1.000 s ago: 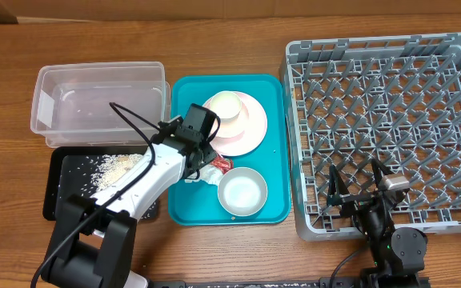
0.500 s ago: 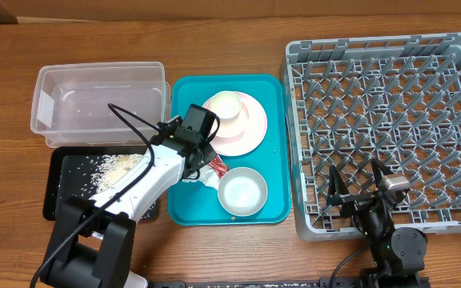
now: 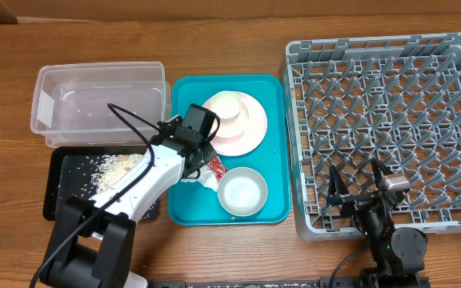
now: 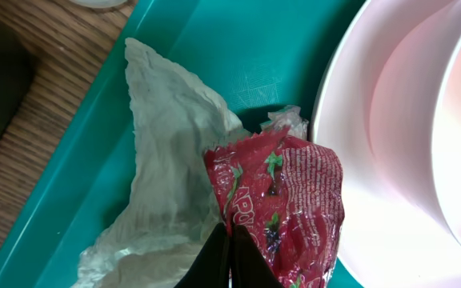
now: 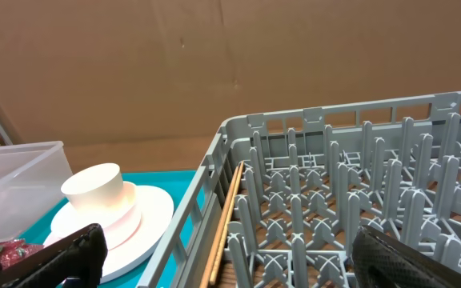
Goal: Sort waste into correct bins and load items into the dishwasher
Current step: 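Carry the red wrapper into the clear plastic bin and release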
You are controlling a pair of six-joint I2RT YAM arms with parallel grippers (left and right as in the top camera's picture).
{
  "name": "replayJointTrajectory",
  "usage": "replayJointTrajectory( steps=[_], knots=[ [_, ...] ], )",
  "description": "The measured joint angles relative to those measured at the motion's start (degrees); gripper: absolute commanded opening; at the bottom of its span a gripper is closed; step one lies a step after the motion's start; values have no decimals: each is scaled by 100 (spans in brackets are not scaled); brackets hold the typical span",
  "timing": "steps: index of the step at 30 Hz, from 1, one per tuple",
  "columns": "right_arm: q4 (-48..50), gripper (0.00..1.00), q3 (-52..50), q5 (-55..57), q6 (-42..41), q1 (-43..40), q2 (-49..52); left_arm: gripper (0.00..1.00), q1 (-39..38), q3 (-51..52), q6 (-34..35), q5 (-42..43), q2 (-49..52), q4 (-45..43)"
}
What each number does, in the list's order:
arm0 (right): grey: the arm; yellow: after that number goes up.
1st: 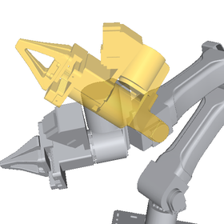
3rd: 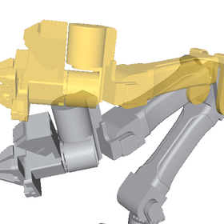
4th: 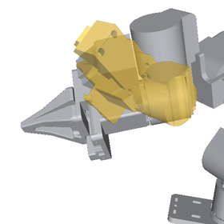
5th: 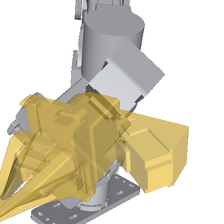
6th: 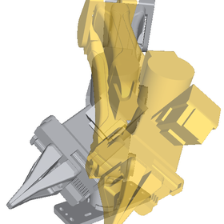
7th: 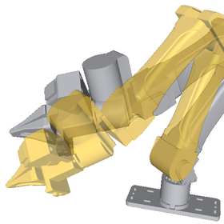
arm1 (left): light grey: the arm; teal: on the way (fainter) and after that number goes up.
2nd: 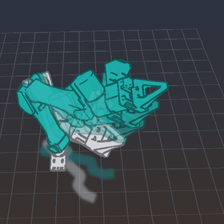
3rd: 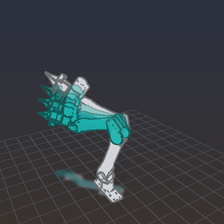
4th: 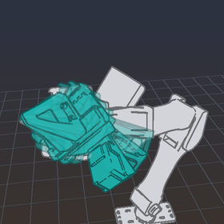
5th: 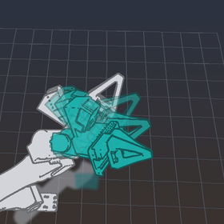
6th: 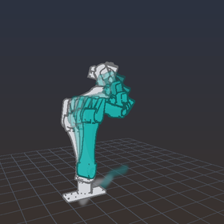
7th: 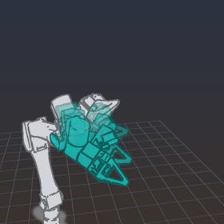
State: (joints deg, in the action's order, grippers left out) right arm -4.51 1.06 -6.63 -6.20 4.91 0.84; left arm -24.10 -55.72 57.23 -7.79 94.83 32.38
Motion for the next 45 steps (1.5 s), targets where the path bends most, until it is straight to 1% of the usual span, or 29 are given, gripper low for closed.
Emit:
replayJointTrajectory(
  steps=[4, 10, 14, 18, 21, 27, 31, 36, 41, 42, 43, 45],
  knots=[
    [0, 100, 0, 2, -2, 0, 0, 4, 0, 0, -35, 0, -328, 31],
    [2, 100, 0, 2, 0, 0, 0, 4, 15, 0, -44, -59, -1268, 13],
    [2, 100, 0, 2, -2, 0, 0, 4, 153, -2, -61, -138, -1694, 15],
    [2, 100, 0, 0, 0, 0, 0, 4, 682, -2, -63, -184, -1971, -20],
    [4, 100, 0, 2, 2, 0, 0, 4, 1333, -2, -63, -164, -2059, -136],
    [0, 100, 0, 0, 0, 0, 0, 4, 2734, -2, -66, 267, -2059, -520],
    [2, 100, 0, 0, -2, 0, 0, 4, 3486, -2, -63, 514, -2057, -782],
    [2, 100, 0, 0, 2, 0, 0, 4, 3901, -2, -66, 634, -1906, -981],
    [4, 100, 0, 0, 2, 0, 0, 4, 3943, -2, -66, 702, -1438, -1373],
    [2, 100, 0, 2, 2, 0, 0, 9, 3943, -2, -63, 717, -1327, -1423],
    [0, 100, 0, 0, 0, 0, 0, 19, 3943, -2, -76, 719, -1204, -1471],
    [2, 100, 0, 2, 2, 0, 0, 43, 3947, -2, -116, 739, -1034, -1589]
  ],
)
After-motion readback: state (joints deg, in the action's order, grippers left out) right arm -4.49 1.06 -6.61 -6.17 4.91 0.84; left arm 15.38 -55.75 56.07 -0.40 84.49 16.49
